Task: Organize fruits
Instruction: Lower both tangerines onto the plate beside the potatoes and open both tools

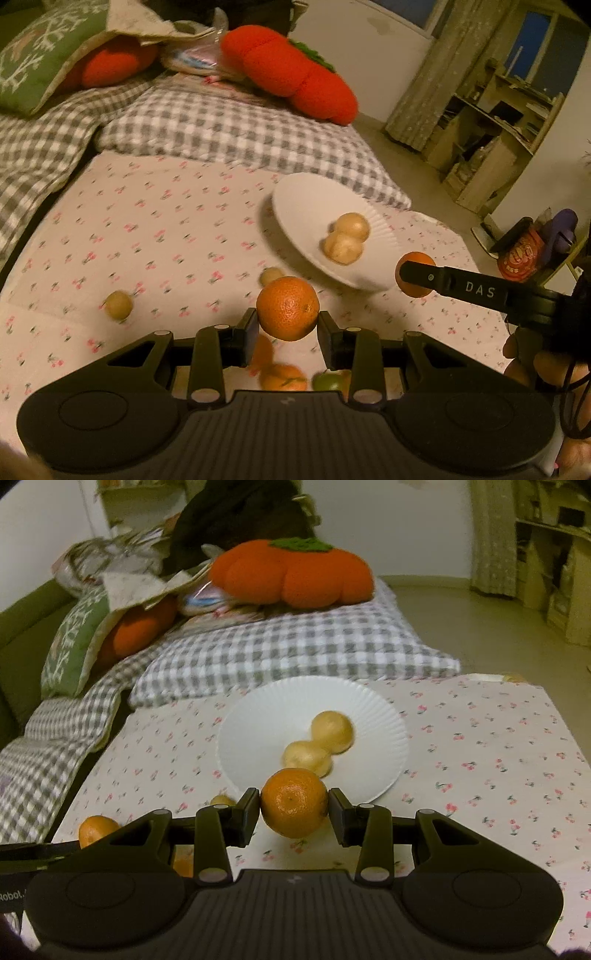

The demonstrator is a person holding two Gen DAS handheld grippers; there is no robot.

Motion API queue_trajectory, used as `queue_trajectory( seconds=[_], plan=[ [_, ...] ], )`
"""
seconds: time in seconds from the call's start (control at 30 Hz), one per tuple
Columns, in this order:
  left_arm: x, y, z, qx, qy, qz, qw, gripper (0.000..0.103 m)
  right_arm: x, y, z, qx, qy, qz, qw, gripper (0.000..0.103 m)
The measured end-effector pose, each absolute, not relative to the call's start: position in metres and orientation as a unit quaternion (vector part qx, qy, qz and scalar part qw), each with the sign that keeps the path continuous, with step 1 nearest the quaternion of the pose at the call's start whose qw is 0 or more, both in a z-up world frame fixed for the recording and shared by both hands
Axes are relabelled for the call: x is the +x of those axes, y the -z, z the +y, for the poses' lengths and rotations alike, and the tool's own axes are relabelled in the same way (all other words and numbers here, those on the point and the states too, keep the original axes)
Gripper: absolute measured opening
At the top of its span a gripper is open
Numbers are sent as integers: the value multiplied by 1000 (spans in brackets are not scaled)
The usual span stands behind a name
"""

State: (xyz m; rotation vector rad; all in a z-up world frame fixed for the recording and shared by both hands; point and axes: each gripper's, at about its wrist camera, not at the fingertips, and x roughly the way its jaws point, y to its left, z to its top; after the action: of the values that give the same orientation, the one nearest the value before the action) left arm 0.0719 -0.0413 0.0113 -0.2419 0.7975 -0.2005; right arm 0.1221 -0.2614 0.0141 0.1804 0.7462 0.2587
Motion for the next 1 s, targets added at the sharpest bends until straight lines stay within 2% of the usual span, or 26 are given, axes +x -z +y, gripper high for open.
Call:
queue_trajectory(
  seconds=[0.23, 0.47, 1.0],
  plan=[
    [95, -14, -67, -97, 110, 380, 913, 20, 128, -14, -272, 84, -113, 373, 917, 37],
    [129, -7, -73, -110, 132, 373, 912, 20, 134, -16, -266, 14, -123, 348, 929, 37],
    [179, 23, -93, -67, 154, 375, 912, 20, 164, 17, -255, -2, -127, 401, 907, 37]
  ],
)
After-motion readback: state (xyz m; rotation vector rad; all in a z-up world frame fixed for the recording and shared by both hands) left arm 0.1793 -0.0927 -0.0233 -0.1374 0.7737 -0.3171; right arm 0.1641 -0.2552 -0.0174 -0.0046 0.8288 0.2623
